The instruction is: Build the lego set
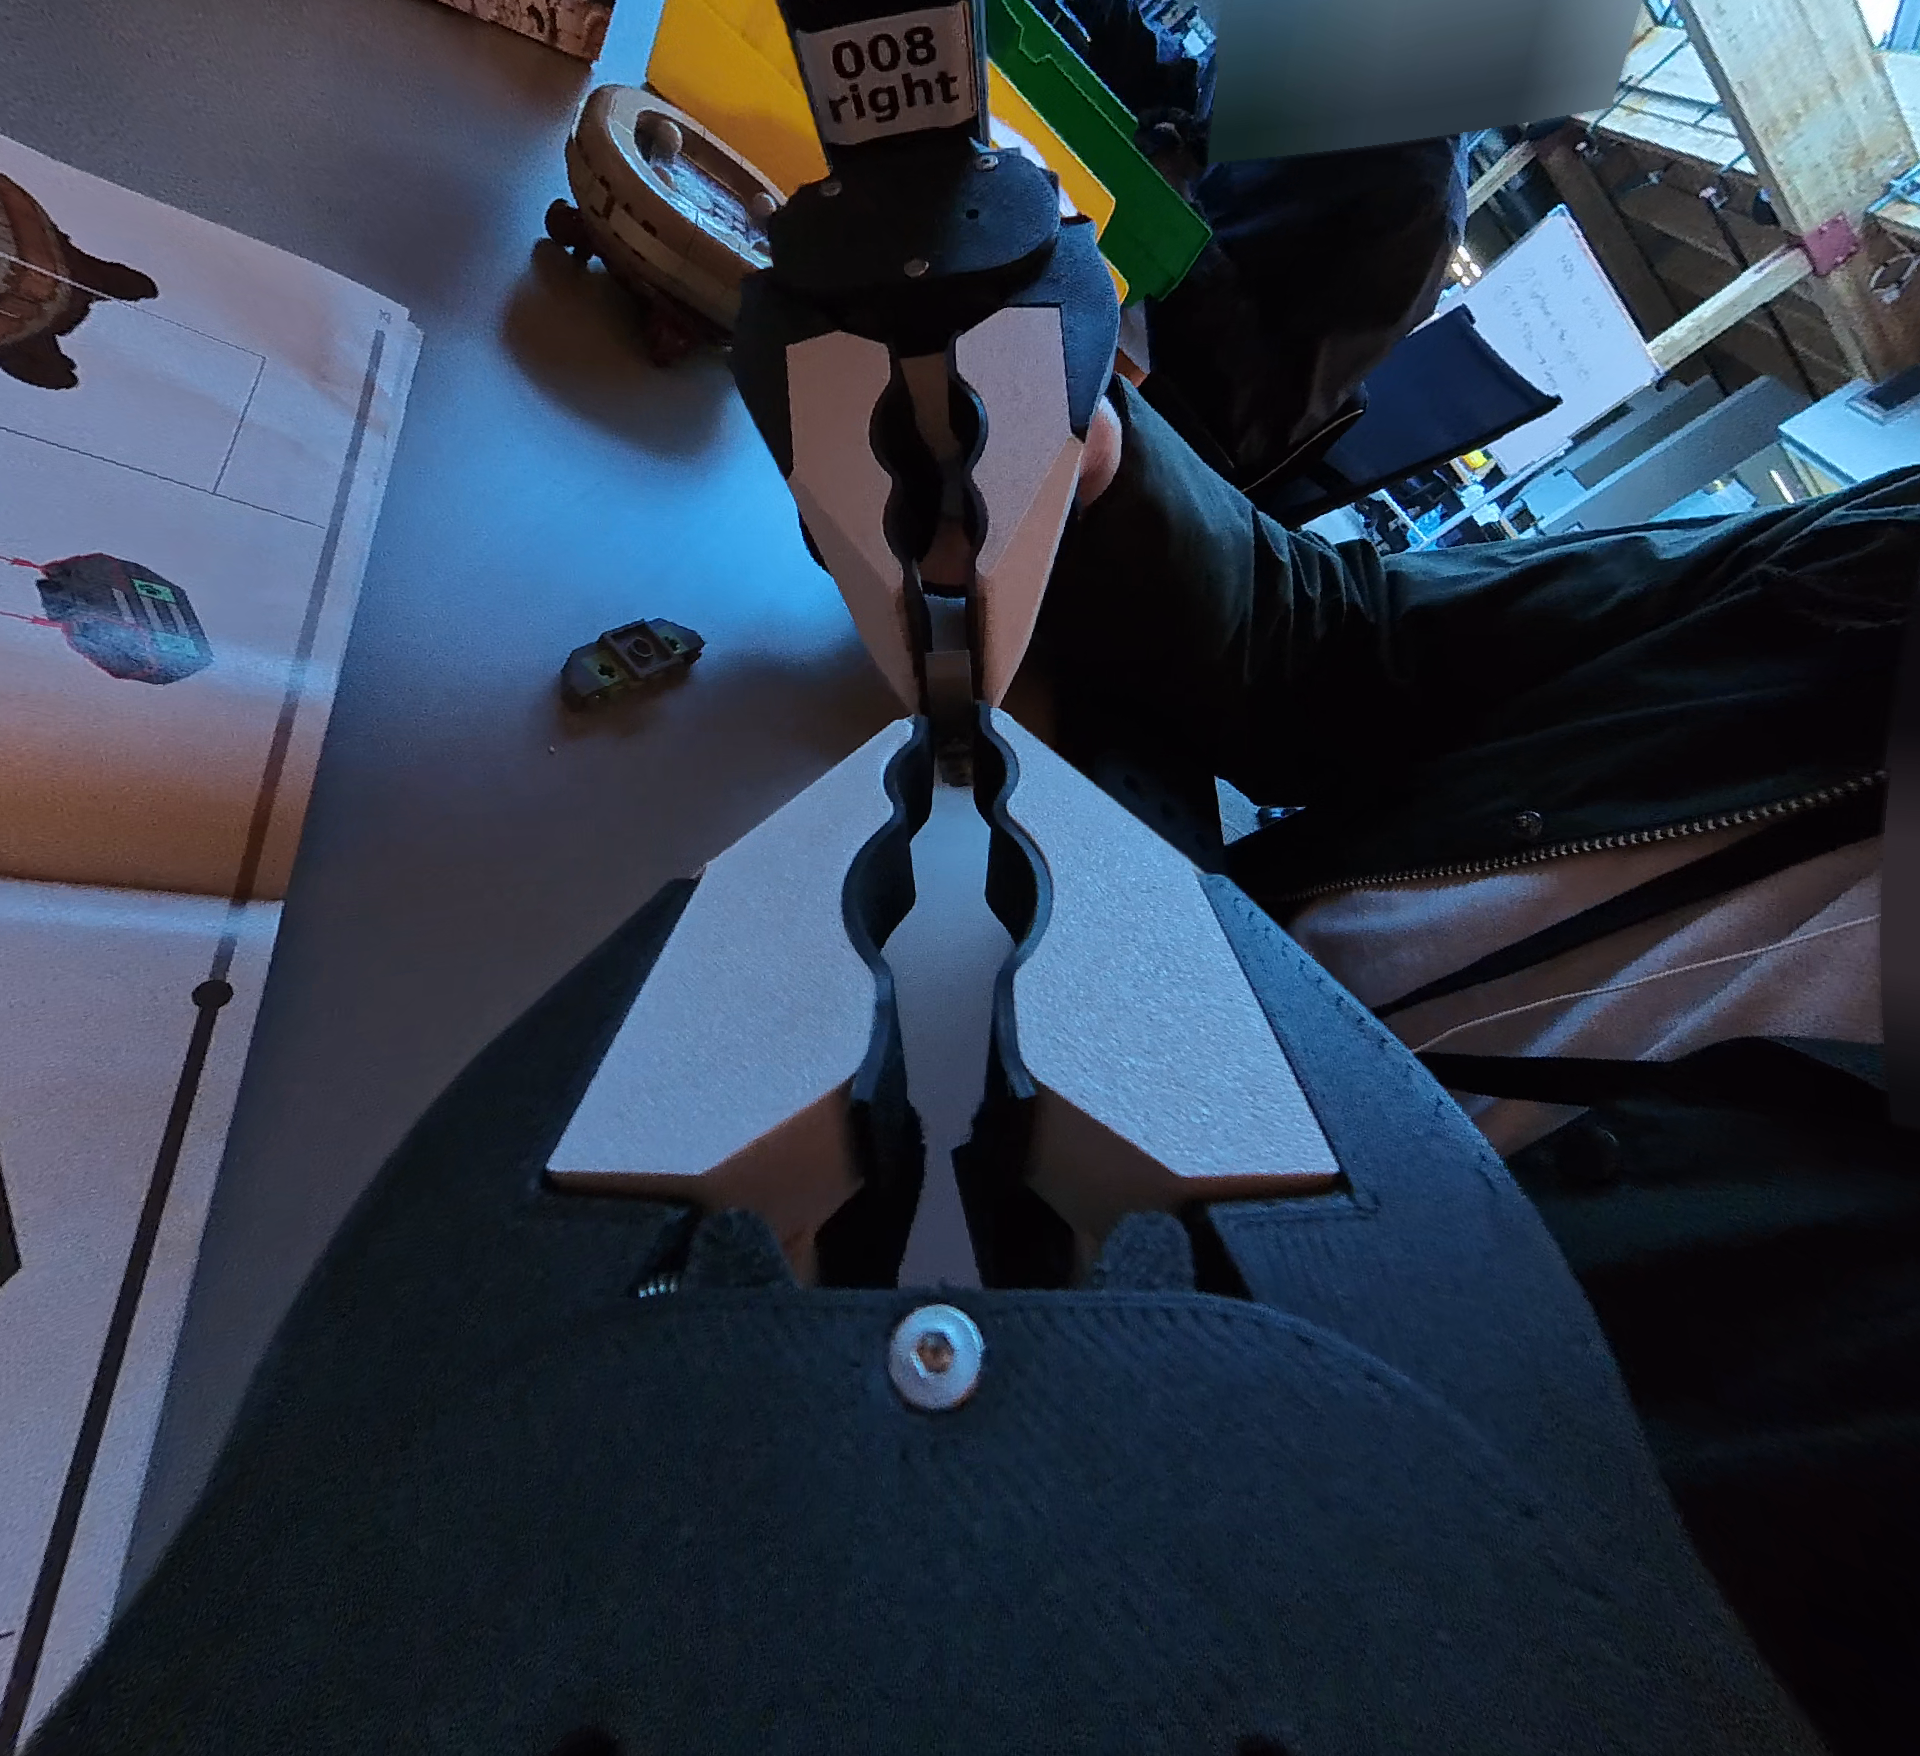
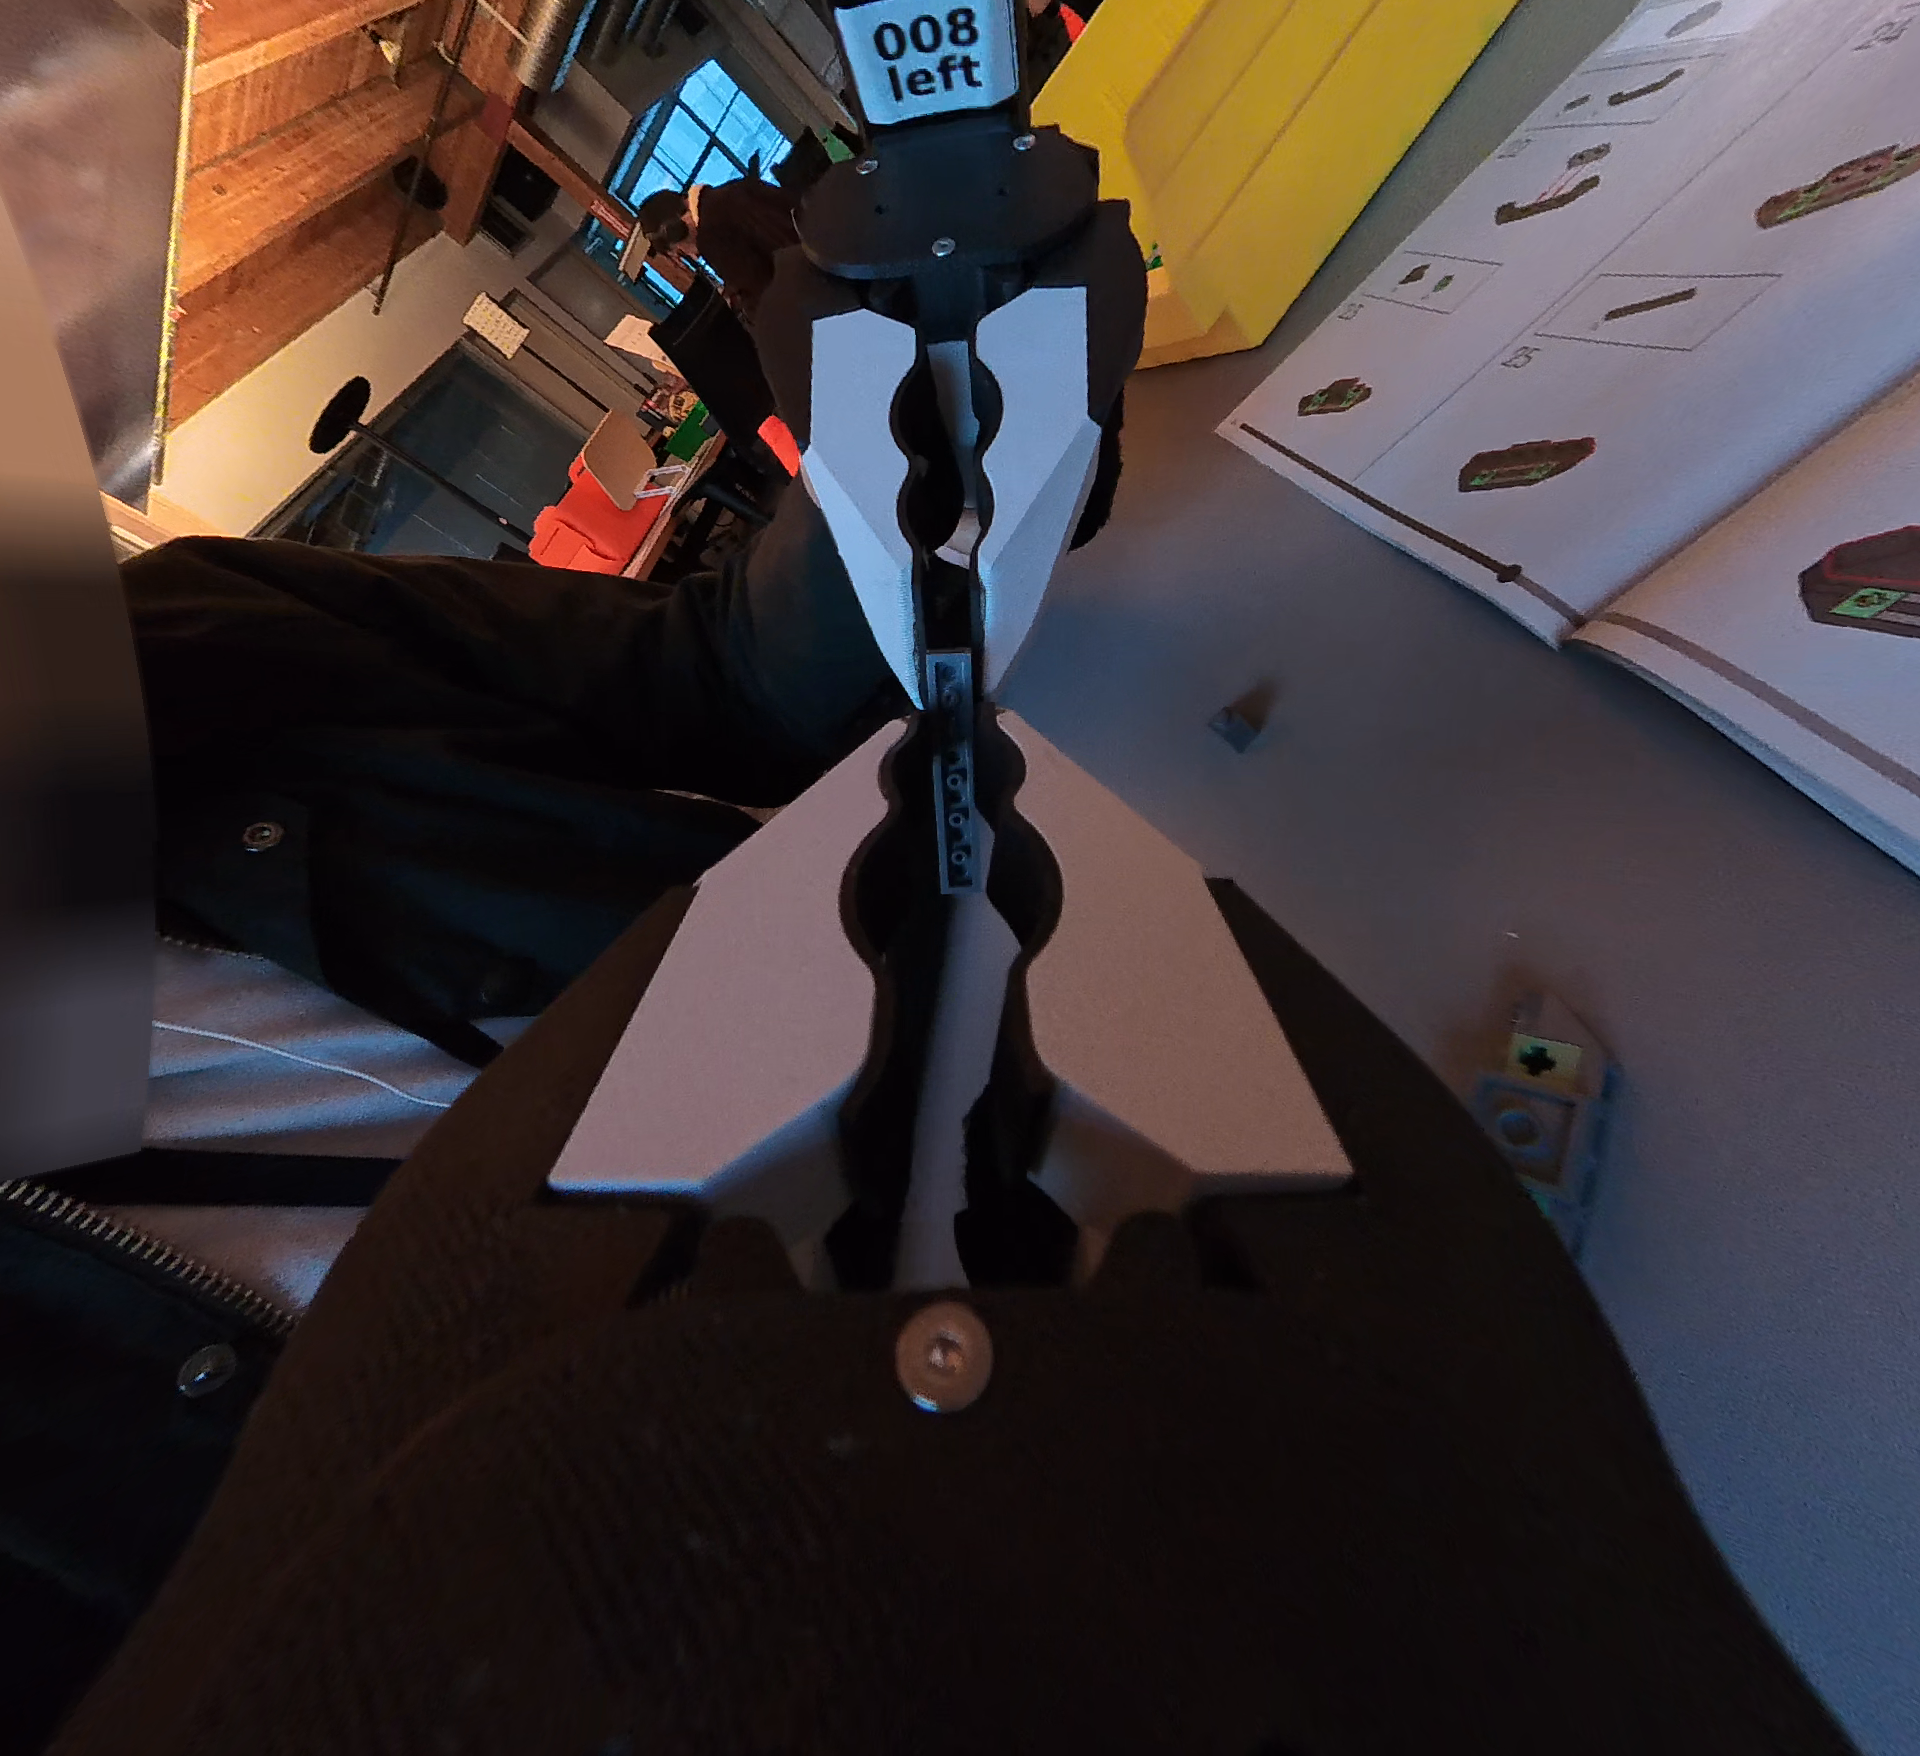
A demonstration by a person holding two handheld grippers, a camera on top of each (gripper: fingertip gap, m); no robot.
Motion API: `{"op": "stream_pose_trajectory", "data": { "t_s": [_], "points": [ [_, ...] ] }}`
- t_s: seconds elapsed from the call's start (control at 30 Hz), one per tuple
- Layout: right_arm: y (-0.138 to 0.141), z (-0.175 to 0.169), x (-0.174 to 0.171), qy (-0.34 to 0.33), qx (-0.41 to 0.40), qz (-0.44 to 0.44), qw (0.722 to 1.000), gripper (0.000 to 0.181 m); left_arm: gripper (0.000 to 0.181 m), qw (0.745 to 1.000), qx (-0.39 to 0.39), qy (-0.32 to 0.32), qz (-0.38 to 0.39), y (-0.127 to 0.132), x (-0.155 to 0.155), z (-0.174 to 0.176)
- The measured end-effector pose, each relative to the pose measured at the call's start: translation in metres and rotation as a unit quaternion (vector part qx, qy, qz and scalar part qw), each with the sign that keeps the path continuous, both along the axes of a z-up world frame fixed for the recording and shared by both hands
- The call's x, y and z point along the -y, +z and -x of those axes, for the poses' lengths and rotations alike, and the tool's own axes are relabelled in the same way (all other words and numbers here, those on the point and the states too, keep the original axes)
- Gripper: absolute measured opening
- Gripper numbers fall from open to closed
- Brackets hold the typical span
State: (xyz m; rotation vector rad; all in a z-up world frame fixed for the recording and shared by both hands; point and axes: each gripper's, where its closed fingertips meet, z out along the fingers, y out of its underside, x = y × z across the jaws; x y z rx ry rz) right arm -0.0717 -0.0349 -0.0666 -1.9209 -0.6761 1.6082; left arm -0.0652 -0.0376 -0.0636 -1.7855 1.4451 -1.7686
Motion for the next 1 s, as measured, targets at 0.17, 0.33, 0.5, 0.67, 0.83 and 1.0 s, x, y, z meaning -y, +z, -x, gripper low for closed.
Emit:
{"op": "stream_pose_trajectory", "data": {
  "t_s": [0.17,0.33,0.5,0.67,0.83,1.0],
  "points": [
    [0.003,-0.001,0.000,-0.004,-0.001,-0.005,1.000,0.007,0.006,1.000,0.004,-0.002,0.007,0.002,0.001,0.000],
    [0.006,-0.001,0.000,-0.007,-0.005,-0.007,1.000,0.007,0.006,1.000,0.009,-0.002,0.014,0.005,0.002,0.001],
    [0.008,-0.006,-0.005,-0.019,-0.016,-0.010,1.000,0.007,0.006,0.999,0.027,0.025,0.005,0.007,-0.005,-0.006],
    [0.007,-0.010,-0.018,-0.060,-0.020,-0.045,0.997,0.006,0.007,0.998,0.030,0.052,0.021,0.001,-0.014,-0.013],
    [0.004,-0.005,-0.013,-0.035,-0.036,-0.031,0.998,0.007,0.006,0.999,0.014,0.025,0.015,-0.001,-0.007,-0.007],
    [-0.001,-0.002,-0.009,-0.017,-0.030,-0.010,0.999,0.007,0.006,0.999,-0.023,0.002,-0.024,-0.013,0.002,-0.004]
  ]
}}
